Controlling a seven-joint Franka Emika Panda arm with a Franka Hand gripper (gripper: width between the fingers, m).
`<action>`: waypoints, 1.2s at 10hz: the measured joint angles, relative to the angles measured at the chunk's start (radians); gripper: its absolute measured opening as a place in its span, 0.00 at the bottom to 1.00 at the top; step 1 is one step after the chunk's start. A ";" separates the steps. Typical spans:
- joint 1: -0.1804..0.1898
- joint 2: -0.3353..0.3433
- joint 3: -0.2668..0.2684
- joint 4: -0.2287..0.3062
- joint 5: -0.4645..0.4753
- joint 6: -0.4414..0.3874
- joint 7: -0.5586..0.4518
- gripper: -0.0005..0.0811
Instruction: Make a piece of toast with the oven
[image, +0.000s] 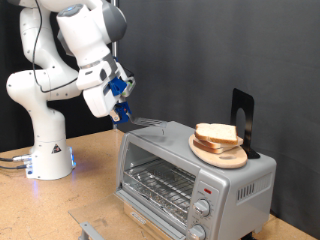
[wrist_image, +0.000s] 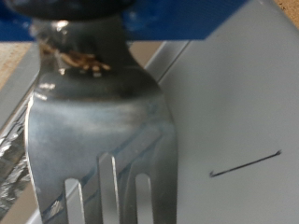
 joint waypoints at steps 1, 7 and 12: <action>-0.005 0.022 0.001 0.034 -0.028 -0.012 0.019 0.61; -0.013 0.214 0.040 0.197 -0.094 -0.018 0.138 0.61; -0.009 0.257 0.064 0.213 -0.043 0.060 0.103 0.61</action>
